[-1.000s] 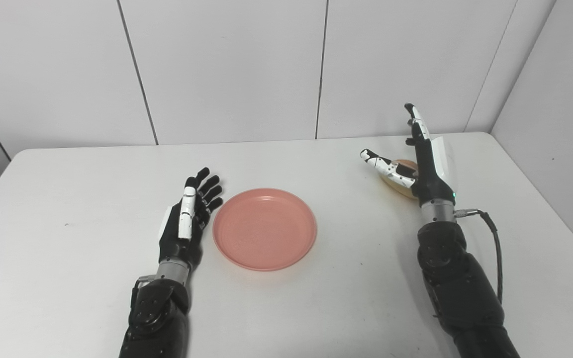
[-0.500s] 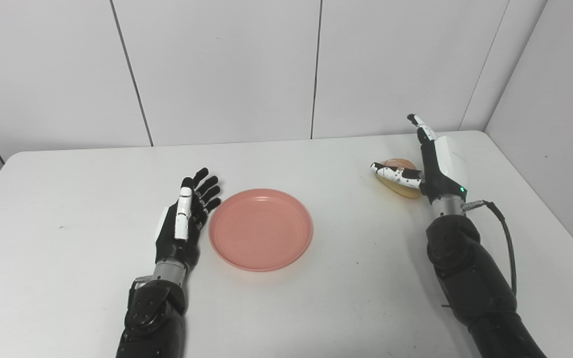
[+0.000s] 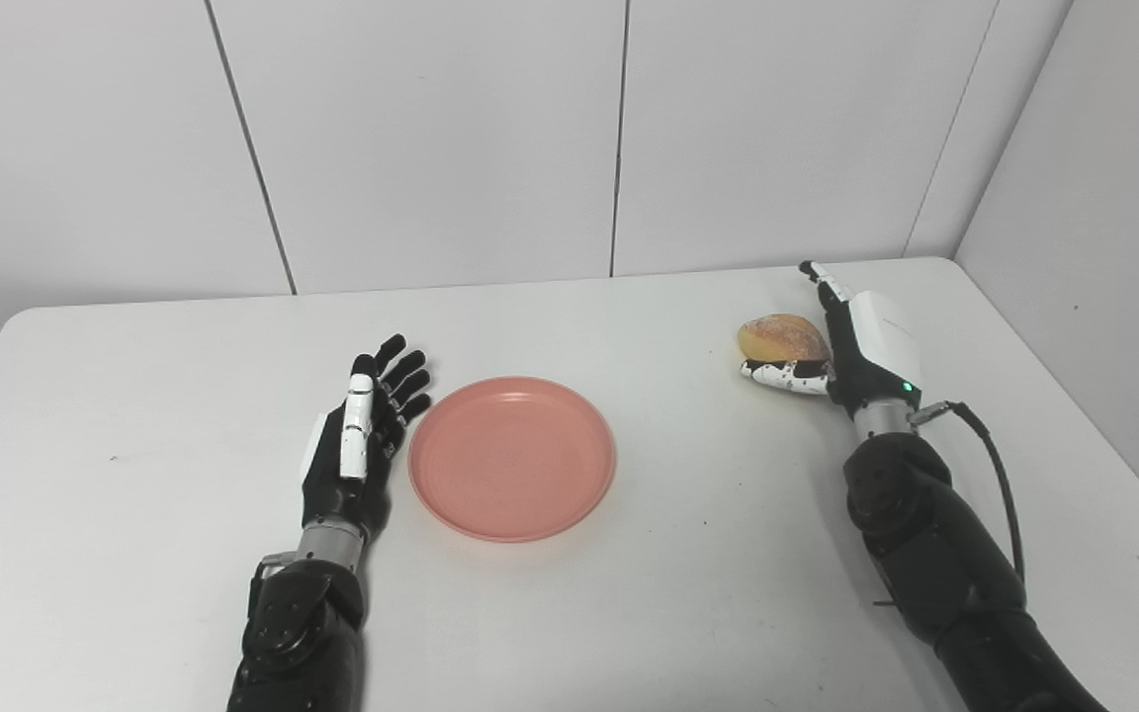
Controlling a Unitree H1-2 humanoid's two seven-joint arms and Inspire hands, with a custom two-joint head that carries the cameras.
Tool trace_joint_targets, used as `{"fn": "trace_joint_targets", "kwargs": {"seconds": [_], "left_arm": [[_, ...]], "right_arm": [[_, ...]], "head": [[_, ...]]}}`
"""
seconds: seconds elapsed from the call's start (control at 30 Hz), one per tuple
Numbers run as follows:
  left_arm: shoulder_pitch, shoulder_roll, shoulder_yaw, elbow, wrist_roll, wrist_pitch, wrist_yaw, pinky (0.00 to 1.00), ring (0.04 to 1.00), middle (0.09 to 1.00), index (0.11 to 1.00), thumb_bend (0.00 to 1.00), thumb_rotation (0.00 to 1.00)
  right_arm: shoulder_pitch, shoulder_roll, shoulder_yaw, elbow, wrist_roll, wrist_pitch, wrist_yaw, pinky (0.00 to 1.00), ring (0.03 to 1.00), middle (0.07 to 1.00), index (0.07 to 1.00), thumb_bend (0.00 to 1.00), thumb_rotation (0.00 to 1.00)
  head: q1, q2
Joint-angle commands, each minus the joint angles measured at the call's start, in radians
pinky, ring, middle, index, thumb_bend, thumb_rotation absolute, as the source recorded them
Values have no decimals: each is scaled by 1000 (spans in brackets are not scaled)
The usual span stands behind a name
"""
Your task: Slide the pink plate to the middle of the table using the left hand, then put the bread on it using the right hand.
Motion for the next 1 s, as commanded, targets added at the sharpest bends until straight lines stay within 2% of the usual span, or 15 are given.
{"fn": "trace_joint_targets", "kwargs": {"seconds": [0.0, 0.13, 0.3, 0.33, 0.43, 0.47, 0.57, 0.7, 0.73, 0.8, 0.97], "left_arm": [[-8, -4, -4, 0, 5, -37, -7, 878, 890, 878, 878, 469, 1000], [-8, -3, -5, 0, 13, -48, -2, 880, 891, 878, 876, 461, 1000], [-9, -3, -4, -2, 14, -54, 1, 884, 888, 873, 868, 456, 1000], [-9, -2, -4, -2, 13, -52, 0, 887, 890, 875, 870, 457, 1000], [-8, 0, -6, -3, 14, -53, -2, 891, 892, 878, 874, 455, 1000], [-8, 0, -6, -4, 16, -53, -2, 891, 891, 878, 874, 454, 1000], [-7, 0, -7, -5, 16, -51, 0, 888, 890, 876, 873, 456, 1000], [-7, -1, -6, -7, 14, -47, 1, 887, 892, 879, 875, 448, 1000], [-8, -2, -5, -7, 13, -45, 1, 884, 889, 875, 873, 450, 1000], [-8, -1, -5, -6, 7, -45, -5, 886, 891, 877, 875, 456, 1000], [-10, -2, -6, -1, 13, -55, -2, 882, 890, 876, 876, 450, 1000]], "right_arm": [[-50, -21, -1, -9, -1, 9, -8, 711, 815, 875, 870, 771, 260], [-51, -20, 5, 10, 1, -11, -30, 665, 769, 839, 831, 697, 215], [-47, -17, 6, 20, 7, -42, -68, 583, 679, 756, 767, 602, 78], [-46, -14, 3, 21, 14, -48, -75, 537, 626, 706, 748, 574, 32], [-36, -1, -12, 8, 40, -64, -102, 461, 572, 653, 715, 535, 5], [-34, 0, -11, 6, 40, -72, -114, 448, 564, 645, 708, 527, 2], [-32, 0, -5, 8, 43, -88, -139, 355, 457, 548, 675, 501, 0], [-32, 0, -1, 10, 47, -90, -145, 340, 444, 538, 660, 483, 0], [-33, -1, -1, 10, 48, -90, -145, 336, 439, 532, 563, 490, 74], [-34, -1, -1, 11, 50, -88, -142, 341, 443, 533, 513, 494, 113], [-32, -1, -3, 1, 58, -83, -136, 349, 446, 533, 496, 496, 127]], "head": [[1, 0], [1, 0], [1, 0], [1, 0], [1, 0], [1, 0], [1, 2], [2, 3], [2, 3], [2, 5], [8, 7]]}}
